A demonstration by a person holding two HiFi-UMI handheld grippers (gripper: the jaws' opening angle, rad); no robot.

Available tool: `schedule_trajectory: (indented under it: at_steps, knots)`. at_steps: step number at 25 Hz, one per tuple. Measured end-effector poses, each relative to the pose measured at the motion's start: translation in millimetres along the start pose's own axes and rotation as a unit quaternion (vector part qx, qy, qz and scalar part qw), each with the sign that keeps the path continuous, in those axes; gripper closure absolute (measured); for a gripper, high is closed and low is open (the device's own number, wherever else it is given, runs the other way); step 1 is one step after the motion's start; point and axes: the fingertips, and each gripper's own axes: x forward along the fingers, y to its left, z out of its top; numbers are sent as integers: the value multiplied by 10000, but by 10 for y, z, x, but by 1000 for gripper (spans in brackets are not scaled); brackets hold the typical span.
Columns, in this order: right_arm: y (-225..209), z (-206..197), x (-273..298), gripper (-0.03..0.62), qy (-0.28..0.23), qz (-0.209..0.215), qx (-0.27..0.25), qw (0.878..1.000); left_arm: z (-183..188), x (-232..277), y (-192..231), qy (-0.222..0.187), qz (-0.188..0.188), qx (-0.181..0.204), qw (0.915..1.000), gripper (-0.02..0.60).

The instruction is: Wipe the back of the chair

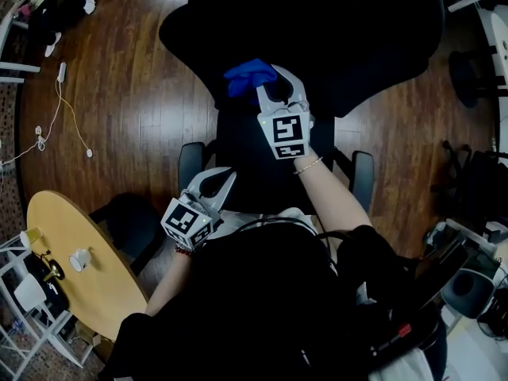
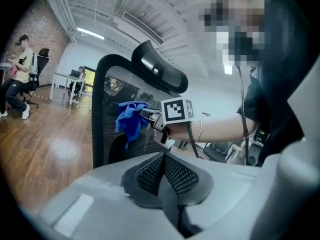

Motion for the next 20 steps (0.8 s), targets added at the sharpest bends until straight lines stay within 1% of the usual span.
schedule_trajectory:
  at_steps: [3, 5, 7, 9, 12, 14, 16, 18, 20]
  knots:
    - [-281, -76, -188, 493, 75, -186, -76, 9998, 1, 181, -193, 78, -113, 18, 9999, 581]
    - [-454, -93, -308, 493, 127, -325, -263, 9990, 32, 289, -318, 64, -170, 15, 9998, 581]
    - [-638, -130, -433, 493, 193, -467, -300, 9983, 85, 373, -417, -7, -189, -10, 9998, 581]
    - [-847, -201, -576, 493, 278, -610, -218, 9975, 151, 437, -484, -135, -146, -54, 9998, 581]
    - [-1175, -304, -812, 493, 404, -799, -199, 9958, 133, 514, -526, -78, -12, -89, 9999, 581]
    - [-1395, -399, -964, 493, 480, -935, -176, 9943, 141, 575, -543, -139, 72, -127, 9998, 581]
    - [-1597, -497, -1105, 493, 542, -1065, -169, 9927, 153, 637, -572, -170, 134, -64, 9997, 581]
    - [-1763, -561, -1232, 493, 587, -1157, -208, 9913, 141, 700, -632, -81, 139, 89, 9998, 581]
    - [-1898, -605, -1337, 493, 634, -1220, -224, 9903, 137, 762, -677, -109, 133, 26, 9998, 581]
